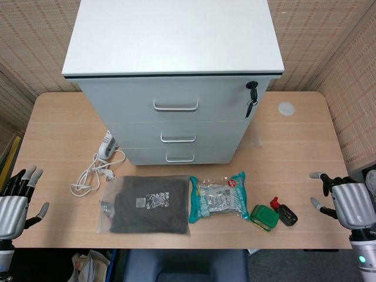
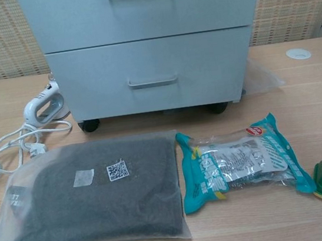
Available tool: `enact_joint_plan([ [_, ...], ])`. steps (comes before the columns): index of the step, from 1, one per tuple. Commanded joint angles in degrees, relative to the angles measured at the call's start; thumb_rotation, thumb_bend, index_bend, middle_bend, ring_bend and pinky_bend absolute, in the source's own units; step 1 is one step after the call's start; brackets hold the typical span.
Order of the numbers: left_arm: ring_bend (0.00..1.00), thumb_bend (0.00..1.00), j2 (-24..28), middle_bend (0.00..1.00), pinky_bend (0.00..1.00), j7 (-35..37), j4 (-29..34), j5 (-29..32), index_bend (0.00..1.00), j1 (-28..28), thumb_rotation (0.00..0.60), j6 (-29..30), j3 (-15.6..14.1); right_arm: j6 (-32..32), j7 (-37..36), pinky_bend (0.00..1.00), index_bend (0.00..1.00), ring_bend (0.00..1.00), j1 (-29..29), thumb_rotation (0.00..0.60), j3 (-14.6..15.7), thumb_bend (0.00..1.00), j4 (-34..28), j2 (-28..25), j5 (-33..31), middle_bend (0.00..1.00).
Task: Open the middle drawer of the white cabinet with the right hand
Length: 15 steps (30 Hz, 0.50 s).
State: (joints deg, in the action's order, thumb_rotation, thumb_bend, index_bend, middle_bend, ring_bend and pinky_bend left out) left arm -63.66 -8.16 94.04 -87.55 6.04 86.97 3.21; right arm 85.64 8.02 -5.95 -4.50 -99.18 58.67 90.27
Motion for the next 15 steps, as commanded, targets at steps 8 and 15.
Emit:
enact_joint_plan([
  [8,0.03,0.32,0.71,0.02,0.11,-0.92,1.22,-0.56,0.07,0.71,0.6,-0.61,0.07,-8.81,4.59,0.77,0.31,0.85,-6.46,0.6,-1.68,0.27,-6.49,-3.75,0.33,0.86],
  [15,0.03,0.32,1.18,0.02,0.11,-1.45,2.02,-0.61,0.07,0.92,0.6,-1.14,-0.16,-15.86,7.31,0.8,0.25,0.89,-12.11,0.6,-3.35,0.33,-10.64,-4.81,-0.62,0.89],
])
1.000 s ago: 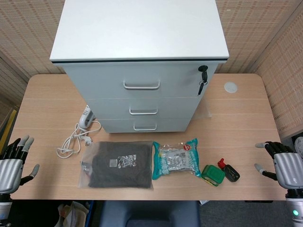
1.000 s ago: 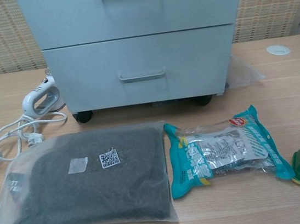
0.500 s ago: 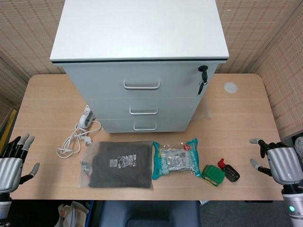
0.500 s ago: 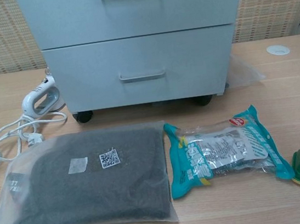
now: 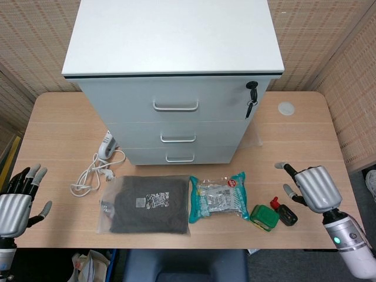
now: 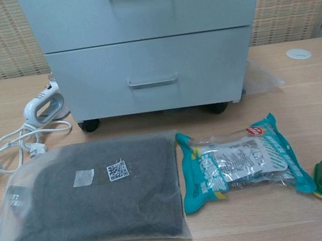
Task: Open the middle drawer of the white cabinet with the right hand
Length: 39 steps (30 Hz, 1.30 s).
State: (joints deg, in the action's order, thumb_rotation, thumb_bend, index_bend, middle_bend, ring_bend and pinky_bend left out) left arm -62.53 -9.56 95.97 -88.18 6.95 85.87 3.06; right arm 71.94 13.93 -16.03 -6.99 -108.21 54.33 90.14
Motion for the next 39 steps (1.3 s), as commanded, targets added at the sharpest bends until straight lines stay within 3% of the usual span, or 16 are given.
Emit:
enact_joint_plan([
  [1,0.03,0.32,0.09,0.02,0.11,-0.05,0.17,0.09,0.07,-0.03,0.6,-0.03,-0.05,-3.13,1.94,0.8,0.23,0.89,-2.93,0.6,-1.17,0.33,-2.14,-0.46,-0.71,0.89],
  [10,0.03,0.32,0.14,0.02,0.11,0.29,0.15,-0.01,0.07,-0.25,0.6,0.11,-0.39,-9.41,5.43,0.8,0.14,0.89,-9.5,0.6,-4.25,0.35,-5.63,0.07,-4.26,0.89],
  [26,0.03,0.32,0.37,0.02,0.11,0.51,0.06,-0.32,0.08,-0.42,0.6,0.24,-0.73,-17.35,12.56,0.8,0.14,0.9,-21.45,0.6,-9.88,0.37,-9.4,2.09,-13.67,0.89],
  [39,0.03,0.32,0.48,0.02,0.11,0.58,-0.08,-0.32,0.08,-0.54,0.6,0.18,-0.94,-21.44,17.96,0.8,0.17,0.9,-29.99,0.6,-11.23,0.37,-8.85,4.08,-23.86,0.9],
])
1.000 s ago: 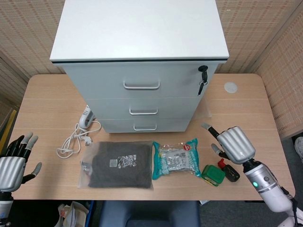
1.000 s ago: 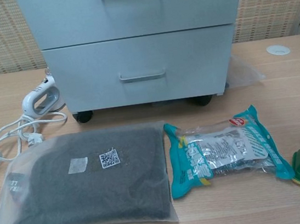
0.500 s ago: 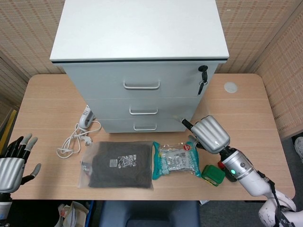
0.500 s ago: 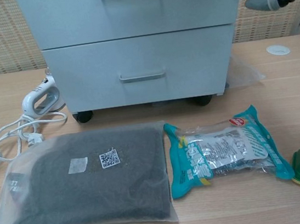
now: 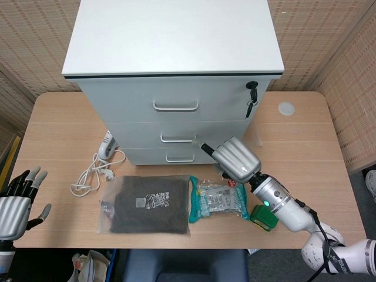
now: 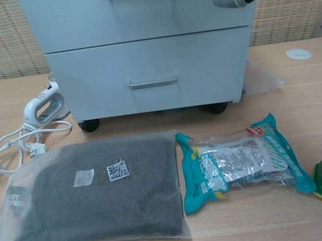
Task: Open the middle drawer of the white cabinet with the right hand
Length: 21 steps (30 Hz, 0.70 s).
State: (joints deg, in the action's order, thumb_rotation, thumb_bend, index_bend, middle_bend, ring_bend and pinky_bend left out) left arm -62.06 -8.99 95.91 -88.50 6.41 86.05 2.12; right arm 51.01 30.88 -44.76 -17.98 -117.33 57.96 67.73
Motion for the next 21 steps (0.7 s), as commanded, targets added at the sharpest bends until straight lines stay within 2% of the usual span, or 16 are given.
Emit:
enact_joint_plan([
  [1,0.03,0.33,0.0,0.02,0.11,0.03,-0.04,0.02,0.08,0.01,0.6,-0.01,0.02,-0.55,1.45,0.8,0.18,0.9,-1.86,0.6,-0.21,0.37,0.37,0.59,-2.18,0.9],
  [10,0.03,0.32,-0.02,0.02,0.11,0.14,-0.14,0.13,0.08,0.11,0.6,-0.15,0.09,-0.38,3.99,0.8,0.2,0.9,-5.39,0.6,0.75,0.37,0.38,1.19,-6.05,0.9],
  [21,0.03,0.32,0.01,0.02,0.11,-0.17,0.17,-0.07,0.08,0.31,0.6,-0.25,0.13,1.93,3.85,0.8,0.2,0.9,-6.96,0.6,1.7,0.37,0.97,1.74,-6.45,0.9],
])
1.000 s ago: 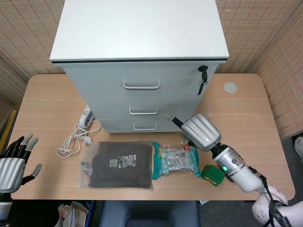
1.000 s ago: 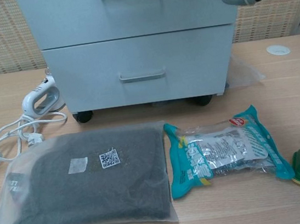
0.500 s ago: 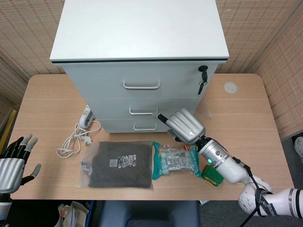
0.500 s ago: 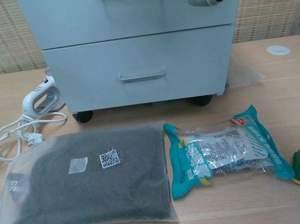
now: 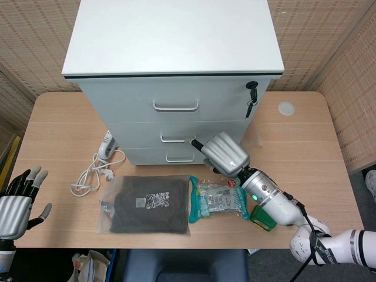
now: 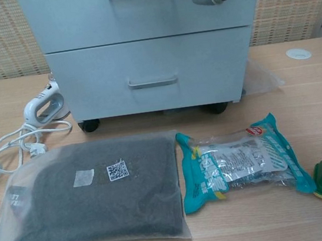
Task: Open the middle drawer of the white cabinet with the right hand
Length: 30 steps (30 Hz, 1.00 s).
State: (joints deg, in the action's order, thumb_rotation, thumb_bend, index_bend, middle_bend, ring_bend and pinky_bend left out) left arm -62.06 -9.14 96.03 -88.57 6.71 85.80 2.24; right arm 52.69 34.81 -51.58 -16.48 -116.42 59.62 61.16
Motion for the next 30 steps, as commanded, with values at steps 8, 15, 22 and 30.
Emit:
enact_joint_plan([
  [8,0.03,0.32,0.03,0.02,0.11,-0.11,0.25,0.0,0.08,0.03,0.6,-0.08,-0.05,0.64,0.7,0.8,0.21,0.9,-1.7,0.6,1.08,0.37,1.24,1.02,-1.14,0.9],
  [15,0.03,0.32,0.16,0.02,0.11,-0.04,0.33,0.27,0.08,0.0,0.6,-0.23,-0.08,0.74,1.18,0.8,0.2,0.9,-3.27,0.6,1.34,0.37,2.35,1.89,-2.3,0.9],
  [22,0.03,0.32,0.01,0.02,0.11,-0.01,0.18,0.18,0.08,0.05,0.6,-0.31,-0.13,0.7,2.42,0.8,0.2,0.9,-4.56,0.6,2.29,0.37,2.95,2.54,-3.23,0.9],
  [30,0.03,0.32,-0.07,0.02,0.11,0.07,0.14,0.13,0.08,0.11,0.6,-0.36,-0.16,1.39,3.3,0.8,0.2,0.9,-5.09,0.6,3.61,0.37,2.62,2.95,-3.29,0.9],
])
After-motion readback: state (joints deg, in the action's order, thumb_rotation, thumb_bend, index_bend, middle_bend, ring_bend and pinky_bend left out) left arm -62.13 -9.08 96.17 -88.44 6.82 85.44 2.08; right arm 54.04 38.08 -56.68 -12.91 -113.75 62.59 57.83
